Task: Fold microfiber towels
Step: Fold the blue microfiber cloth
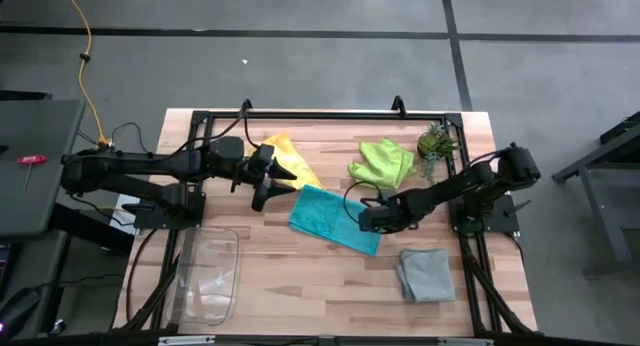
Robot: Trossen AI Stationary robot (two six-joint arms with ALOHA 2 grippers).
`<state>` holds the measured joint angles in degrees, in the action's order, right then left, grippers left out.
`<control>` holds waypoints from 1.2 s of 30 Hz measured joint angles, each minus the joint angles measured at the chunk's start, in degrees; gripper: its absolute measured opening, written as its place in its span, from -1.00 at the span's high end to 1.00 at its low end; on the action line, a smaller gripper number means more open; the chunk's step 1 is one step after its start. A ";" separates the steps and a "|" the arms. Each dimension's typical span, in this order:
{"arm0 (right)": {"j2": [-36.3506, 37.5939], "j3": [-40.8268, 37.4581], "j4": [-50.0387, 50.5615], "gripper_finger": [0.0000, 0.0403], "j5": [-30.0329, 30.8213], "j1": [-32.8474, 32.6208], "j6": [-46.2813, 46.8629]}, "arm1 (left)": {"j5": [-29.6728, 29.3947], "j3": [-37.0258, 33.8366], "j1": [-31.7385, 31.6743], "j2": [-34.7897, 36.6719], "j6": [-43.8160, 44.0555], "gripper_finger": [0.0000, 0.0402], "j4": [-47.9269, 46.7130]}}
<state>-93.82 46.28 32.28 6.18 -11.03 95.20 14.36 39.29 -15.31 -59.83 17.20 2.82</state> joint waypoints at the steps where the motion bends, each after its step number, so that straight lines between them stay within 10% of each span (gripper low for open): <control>1: -0.02 0.06 0.79 0.27 0.04 -0.02 -0.66 | -0.03 0.00 0.00 0.00 0.01 0.07 0.00; 9: -0.04 -0.28 9.68 0.95 3.50 -0.23 -7.58 | -0.21 0.00 -0.02 0.00 0.21 0.07 0.00; 20: 5.79 -3.21 24.11 0.99 1.39 -0.17 -22.75 | -2.66 0.00 0.00 0.00 2.18 0.07 0.06; 36: 33.47 -11.15 25.45 1.00 -2.32 -0.22 -22.72 | -6.06 0.00 0.00 0.00 3.86 0.07 0.08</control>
<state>-60.35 35.14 57.74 3.86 -11.25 72.48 8.30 39.29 -15.31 -59.83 21.07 2.90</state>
